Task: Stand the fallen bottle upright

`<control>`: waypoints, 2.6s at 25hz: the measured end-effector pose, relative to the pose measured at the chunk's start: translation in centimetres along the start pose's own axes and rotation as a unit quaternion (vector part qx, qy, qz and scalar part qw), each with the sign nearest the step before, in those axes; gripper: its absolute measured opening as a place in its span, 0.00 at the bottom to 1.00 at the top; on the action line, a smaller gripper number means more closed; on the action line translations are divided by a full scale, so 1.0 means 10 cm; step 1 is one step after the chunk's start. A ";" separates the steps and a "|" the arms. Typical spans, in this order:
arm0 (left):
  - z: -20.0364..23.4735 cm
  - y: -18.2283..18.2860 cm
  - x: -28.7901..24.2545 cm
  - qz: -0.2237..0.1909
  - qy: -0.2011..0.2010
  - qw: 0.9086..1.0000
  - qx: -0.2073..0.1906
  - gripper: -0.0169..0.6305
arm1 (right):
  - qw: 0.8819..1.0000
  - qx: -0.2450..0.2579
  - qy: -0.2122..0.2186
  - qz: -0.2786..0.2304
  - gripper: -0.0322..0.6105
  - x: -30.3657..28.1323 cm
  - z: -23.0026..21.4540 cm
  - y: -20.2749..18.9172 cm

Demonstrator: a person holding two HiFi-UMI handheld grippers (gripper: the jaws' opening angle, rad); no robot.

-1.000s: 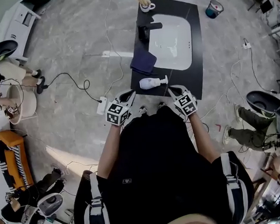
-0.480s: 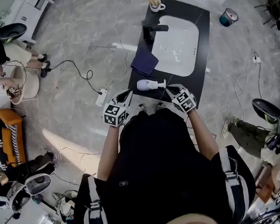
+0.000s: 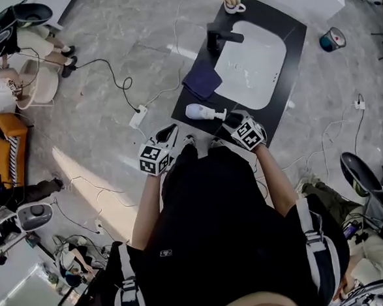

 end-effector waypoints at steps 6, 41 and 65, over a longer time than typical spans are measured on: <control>-0.15 -0.07 0.01 -0.006 0.036 0.999 0.025 0.06 | 0.998 0.045 0.025 0.020 0.54 -0.13 -0.16 -0.08; -0.18 -0.21 0.17 -0.016 0.069 0.996 0.052 0.06 | 0.996 0.081 0.043 0.013 0.53 -0.11 -0.05 0.14; 0.26 -0.15 0.28 -0.033 0.000 0.999 0.027 0.06 | 0.995 0.079 -0.024 -0.051 0.51 0.15 0.41 0.92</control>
Point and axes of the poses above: the fingertips, and each gripper's own axes: x backward along the fingers, z to its left, y out of its top, the point moved 4 cm from there along x, backward along the fingers, and after that the axes turned 12 degrees about y, right-handed, at the moved point
